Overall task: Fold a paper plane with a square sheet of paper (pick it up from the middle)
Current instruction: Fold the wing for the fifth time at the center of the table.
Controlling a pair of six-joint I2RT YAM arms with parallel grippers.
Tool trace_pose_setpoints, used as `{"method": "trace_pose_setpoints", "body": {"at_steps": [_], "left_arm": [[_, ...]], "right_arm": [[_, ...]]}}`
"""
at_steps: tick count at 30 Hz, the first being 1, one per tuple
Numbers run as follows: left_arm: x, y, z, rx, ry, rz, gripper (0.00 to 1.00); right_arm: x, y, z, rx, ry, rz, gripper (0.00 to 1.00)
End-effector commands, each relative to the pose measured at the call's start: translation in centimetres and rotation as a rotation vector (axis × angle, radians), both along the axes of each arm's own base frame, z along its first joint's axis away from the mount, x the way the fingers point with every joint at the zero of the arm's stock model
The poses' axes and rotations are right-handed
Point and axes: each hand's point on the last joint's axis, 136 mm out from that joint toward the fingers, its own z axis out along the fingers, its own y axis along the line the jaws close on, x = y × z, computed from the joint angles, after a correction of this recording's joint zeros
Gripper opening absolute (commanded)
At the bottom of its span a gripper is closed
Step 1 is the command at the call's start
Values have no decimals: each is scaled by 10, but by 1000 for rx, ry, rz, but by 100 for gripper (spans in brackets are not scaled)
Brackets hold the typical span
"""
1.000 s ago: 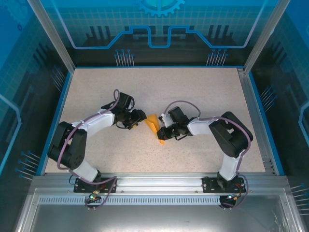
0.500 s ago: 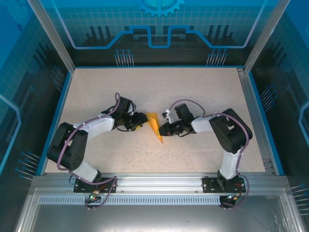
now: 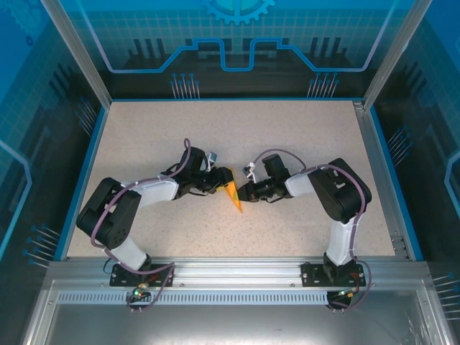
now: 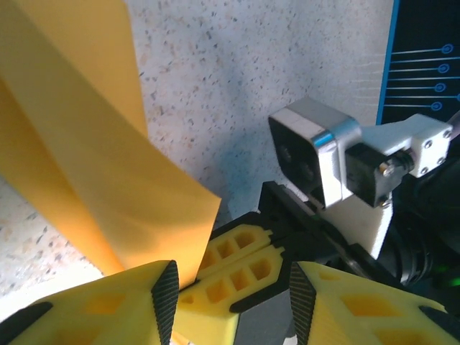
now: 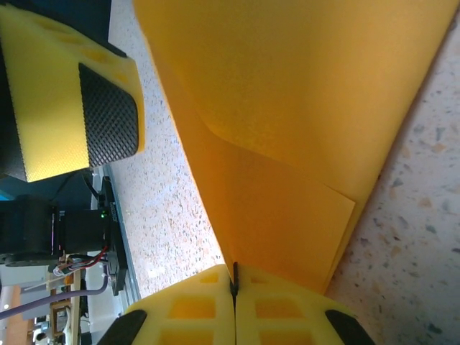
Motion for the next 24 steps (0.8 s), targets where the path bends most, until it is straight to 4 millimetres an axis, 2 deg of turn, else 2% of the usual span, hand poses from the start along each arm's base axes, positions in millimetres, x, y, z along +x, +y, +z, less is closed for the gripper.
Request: {"method": "trace_pose_setpoints", "body": {"at_steps": [1, 9, 13, 18, 21, 24], "left_arm": [[3, -7, -2, -35, -16, -14, 48], [14, -12, -16, -31, -25, -10, 48], [19, -13, -17, -36, -29, -7, 48], [18, -13, -22, -23, -11, -7, 48], [19, -13, -23, -21, -7, -4, 48], [20, -13, -25, -15, -1, -2, 48]], "right_arm": [[-2, -4, -6, 21, 37, -1, 5], [1, -6, -11, 22, 68, -24, 5], [2, -8, -15, 2, 77, -41, 6], [4, -10, -14, -40, 50, -61, 17], [6, -8, -13, -59, 26, -54, 19], [2, -8, -19, -87, 37, -47, 25]]}}
